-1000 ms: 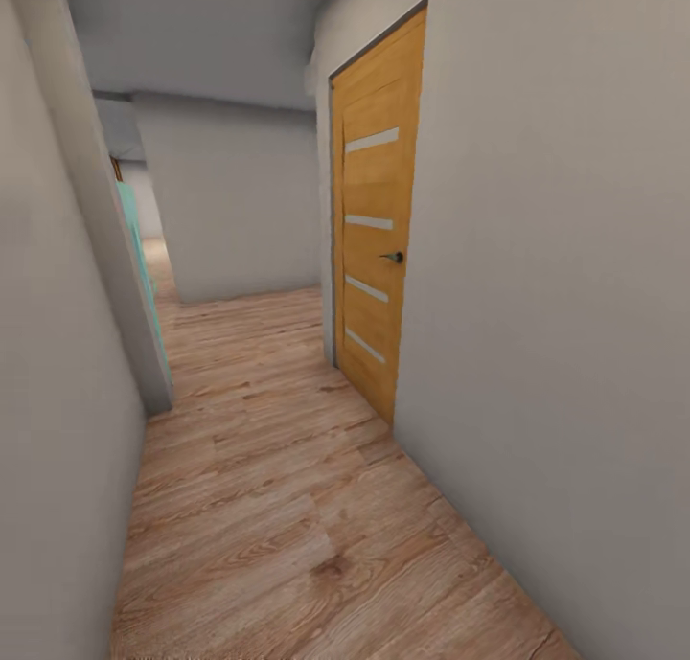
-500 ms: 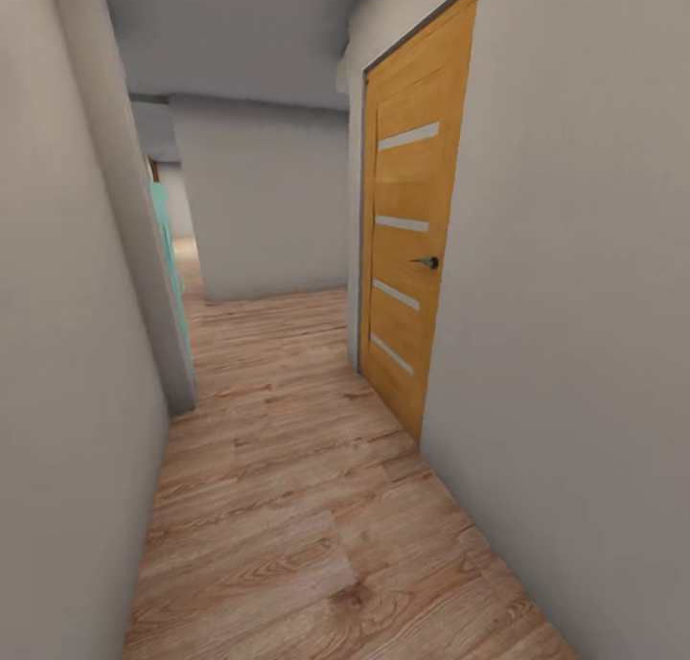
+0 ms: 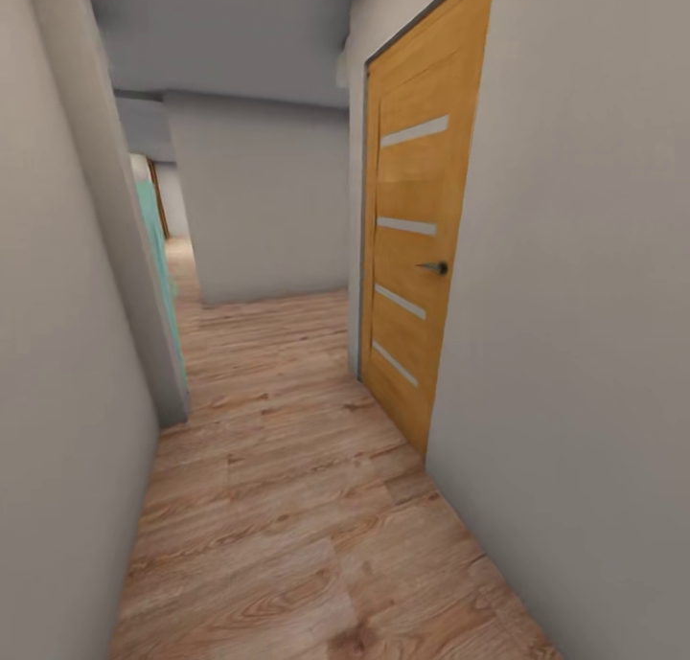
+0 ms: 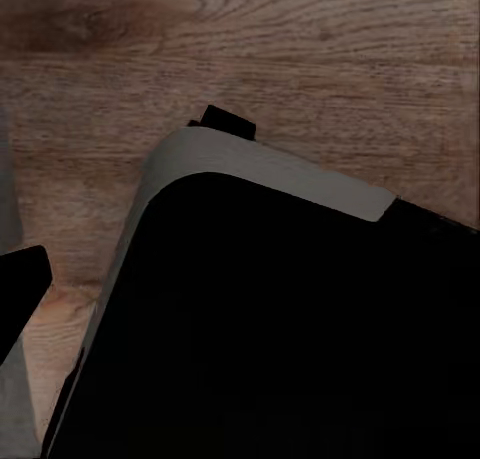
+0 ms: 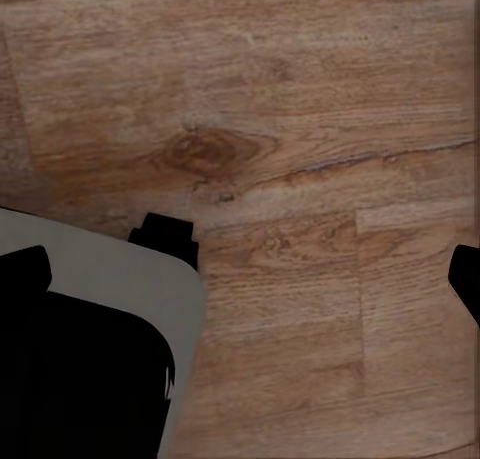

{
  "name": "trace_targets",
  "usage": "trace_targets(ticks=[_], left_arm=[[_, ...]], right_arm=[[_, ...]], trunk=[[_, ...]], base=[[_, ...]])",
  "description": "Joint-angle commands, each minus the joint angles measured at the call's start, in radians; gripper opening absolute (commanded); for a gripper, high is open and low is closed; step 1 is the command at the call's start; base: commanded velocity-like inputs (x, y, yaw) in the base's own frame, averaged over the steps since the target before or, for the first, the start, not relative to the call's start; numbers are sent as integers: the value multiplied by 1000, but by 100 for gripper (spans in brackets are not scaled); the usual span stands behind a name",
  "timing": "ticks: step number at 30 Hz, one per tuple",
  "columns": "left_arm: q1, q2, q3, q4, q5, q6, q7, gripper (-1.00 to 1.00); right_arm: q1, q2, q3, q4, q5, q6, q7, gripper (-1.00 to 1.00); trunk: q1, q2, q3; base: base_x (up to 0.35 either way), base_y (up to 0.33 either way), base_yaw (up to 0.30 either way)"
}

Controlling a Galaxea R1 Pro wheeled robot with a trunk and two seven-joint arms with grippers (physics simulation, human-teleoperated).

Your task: Move the two storage containers from the living room to the garage. In the garage, place one container on the floor and stack the other container on top of it (either order is fine).

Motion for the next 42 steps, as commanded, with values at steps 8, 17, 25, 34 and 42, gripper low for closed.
trace_targets(ticks=[8,17,25,34,42], left_arm=[[0,35,6,-8,8,15,0,100],[0,36,6,-9,9,15,-1,100],[0,35,6,-6,9,14,-1,100],[0,33,6,-6,9,14,-2,100],[0,33,5,-5,9,14,-3,100]], right_arm=[[-1,1,9,3,-10,5,4,100],[-1,-4,8,3,-9,6,2,100],[-1,-5,9,3,-8,5,2,100],[-1,-5,8,3,-8,-1,2,100],[-1,-6,9,3,-7,-5,2,100]], trunk=[[1,0,-1],[1,0,-1],[1,0,-1],[1,0,-1],[1,0,-1]], base=[[326,0,0],[326,0,207],[326,0,272],[326,0,97],[326,0,7]])
